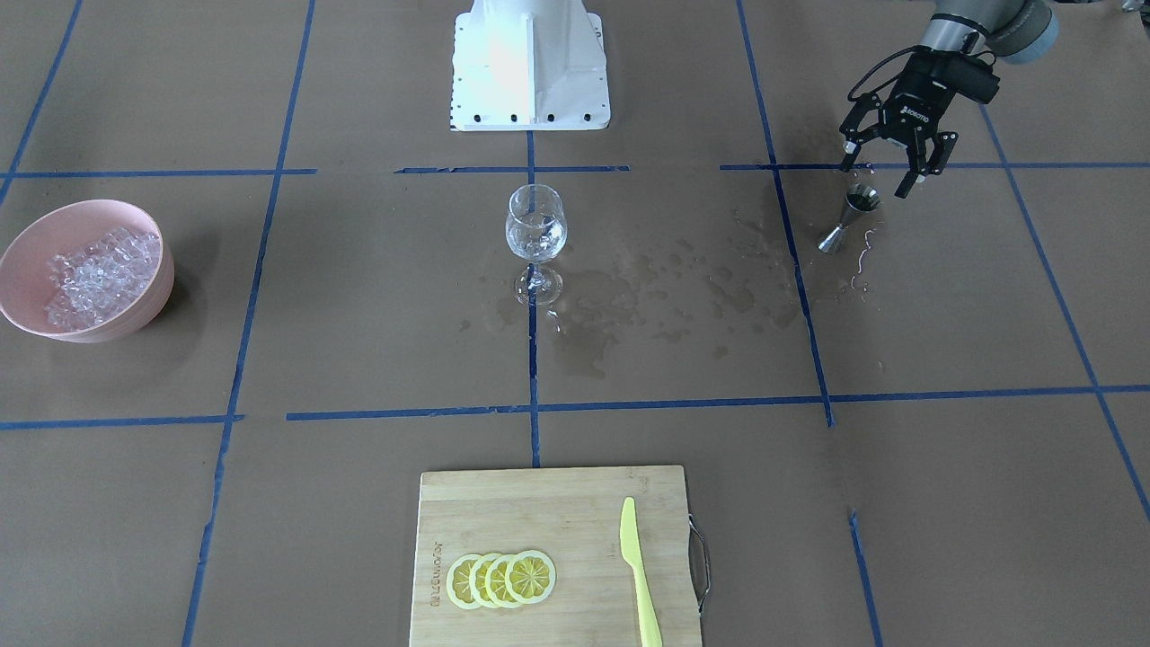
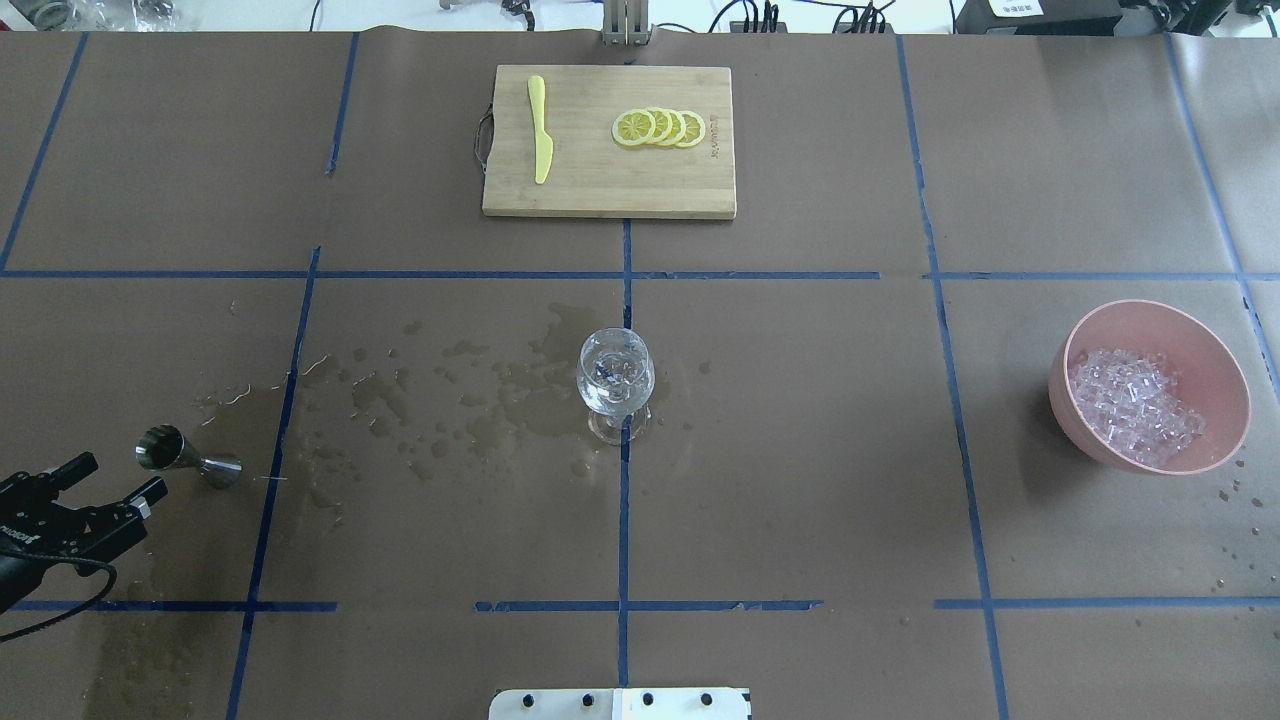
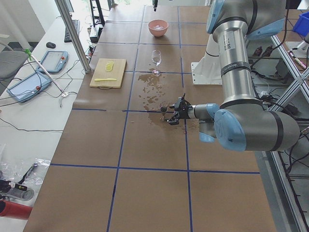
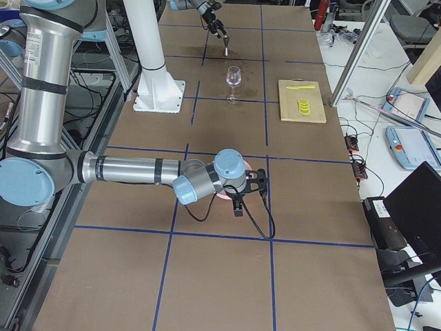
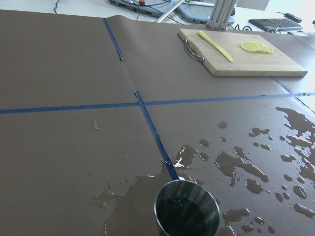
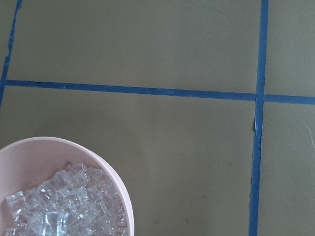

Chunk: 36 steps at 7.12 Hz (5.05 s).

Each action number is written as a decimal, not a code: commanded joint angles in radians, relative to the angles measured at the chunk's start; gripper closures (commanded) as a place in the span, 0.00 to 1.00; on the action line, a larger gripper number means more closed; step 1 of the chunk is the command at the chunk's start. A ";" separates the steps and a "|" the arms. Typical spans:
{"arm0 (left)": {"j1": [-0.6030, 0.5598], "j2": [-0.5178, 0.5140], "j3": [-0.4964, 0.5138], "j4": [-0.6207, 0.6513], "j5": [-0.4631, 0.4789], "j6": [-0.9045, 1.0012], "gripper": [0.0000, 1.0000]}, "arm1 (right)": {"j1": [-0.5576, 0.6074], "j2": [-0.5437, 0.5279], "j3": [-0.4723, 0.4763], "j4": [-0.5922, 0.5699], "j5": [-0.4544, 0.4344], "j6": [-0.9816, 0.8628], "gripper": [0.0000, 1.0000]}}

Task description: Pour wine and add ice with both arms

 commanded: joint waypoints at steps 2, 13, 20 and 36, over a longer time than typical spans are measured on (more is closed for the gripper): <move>0.081 -0.121 0.060 0.132 0.178 -0.002 0.01 | -0.001 0.000 -0.003 0.000 0.002 0.000 0.00; 0.036 -0.287 0.260 0.125 0.401 -0.012 0.06 | -0.001 0.000 -0.012 0.000 0.001 0.000 0.00; 0.020 -0.304 0.284 0.128 0.397 -0.003 0.46 | -0.004 0.000 -0.018 -0.002 -0.002 0.000 0.00; 0.006 -0.819 0.091 0.345 0.349 0.498 1.00 | -0.003 0.000 -0.017 0.003 0.004 0.002 0.00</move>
